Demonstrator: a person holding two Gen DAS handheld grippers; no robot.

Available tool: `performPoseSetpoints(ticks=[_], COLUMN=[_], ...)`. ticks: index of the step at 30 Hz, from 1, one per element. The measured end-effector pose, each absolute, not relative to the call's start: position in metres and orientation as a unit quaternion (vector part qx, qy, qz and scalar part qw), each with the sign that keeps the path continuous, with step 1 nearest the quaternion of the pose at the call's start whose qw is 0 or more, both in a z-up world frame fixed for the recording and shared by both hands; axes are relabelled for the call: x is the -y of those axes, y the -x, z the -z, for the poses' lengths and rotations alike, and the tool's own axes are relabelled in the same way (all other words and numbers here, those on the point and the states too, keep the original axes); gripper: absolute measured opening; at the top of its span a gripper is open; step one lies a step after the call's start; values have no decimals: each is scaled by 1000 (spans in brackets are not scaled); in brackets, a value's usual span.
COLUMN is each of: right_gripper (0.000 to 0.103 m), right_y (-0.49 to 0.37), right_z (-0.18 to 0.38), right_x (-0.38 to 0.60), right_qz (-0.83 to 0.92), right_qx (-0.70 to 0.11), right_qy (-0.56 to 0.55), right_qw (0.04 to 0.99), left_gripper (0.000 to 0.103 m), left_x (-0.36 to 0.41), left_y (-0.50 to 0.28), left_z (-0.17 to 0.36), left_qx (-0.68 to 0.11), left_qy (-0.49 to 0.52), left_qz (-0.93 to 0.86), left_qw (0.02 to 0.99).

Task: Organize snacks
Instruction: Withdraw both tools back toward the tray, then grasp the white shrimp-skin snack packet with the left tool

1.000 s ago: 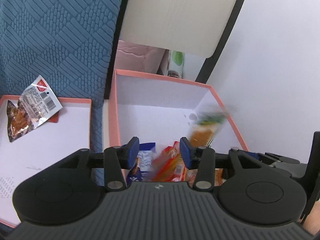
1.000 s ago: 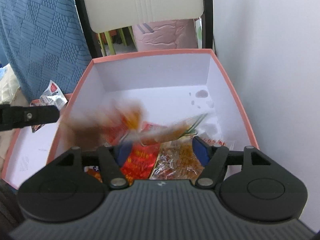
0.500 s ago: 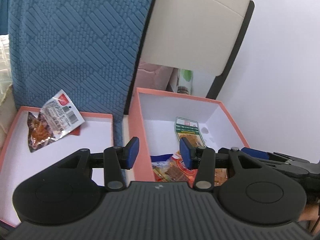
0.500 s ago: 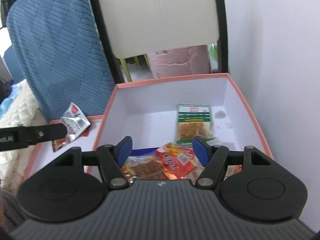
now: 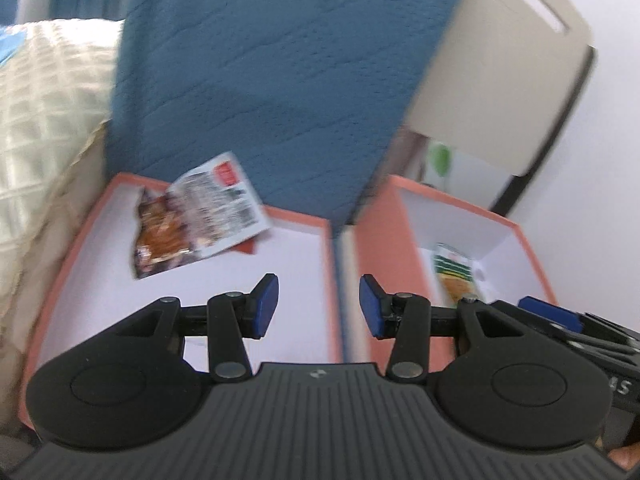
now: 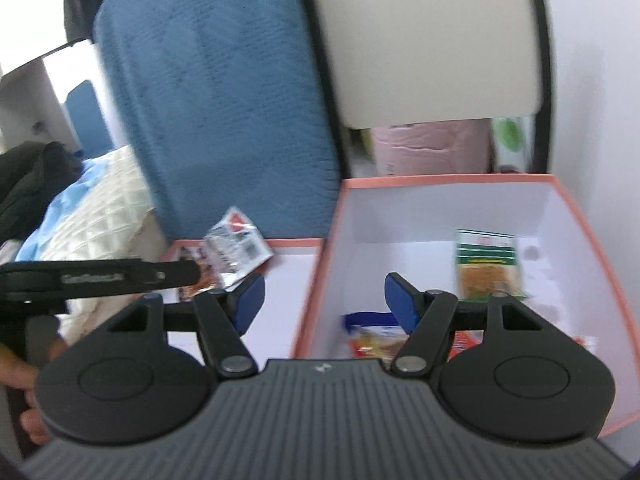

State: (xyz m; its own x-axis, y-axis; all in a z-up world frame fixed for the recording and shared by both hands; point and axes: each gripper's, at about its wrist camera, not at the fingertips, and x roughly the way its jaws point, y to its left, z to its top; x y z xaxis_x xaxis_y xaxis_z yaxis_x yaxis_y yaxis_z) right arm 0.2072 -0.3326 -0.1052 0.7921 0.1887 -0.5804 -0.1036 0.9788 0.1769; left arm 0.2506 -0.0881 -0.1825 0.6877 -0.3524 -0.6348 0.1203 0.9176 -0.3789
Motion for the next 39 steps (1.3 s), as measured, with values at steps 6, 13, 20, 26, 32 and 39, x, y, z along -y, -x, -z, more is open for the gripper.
performPoseSetpoints(ticks=[6,13,20,26,32,39], right_gripper=[68,67,67,66,66,65], right_y=[-229,-265,-309,-343,-374,-400], right_z=[119,140,172,197,210,227], right_x=[294,260,242,228,226,221], right_qz=[-106,-133,-145,-156,-157,-158], right_qx=[-326,-349,-383,-406,-421,-448], right_qy=[-60,-51,-40,-35,-37,13], right_qw=[938,926,911,900,893,880], left_gripper=[62,63,63,63,63,71], left_x=[41,4,-11,-12,-4,-4], left_y=[-273,-322,-368,-398,-423,-440], left_z=[211,238,266,289,296,306], left_qx=[-386,-417,-447,-459,-457,-463], left_qy=[172,201,238,231,183,151], left_qz=[93,57,40,41,55,67], left_qw=[902,885,861,857,869,871])
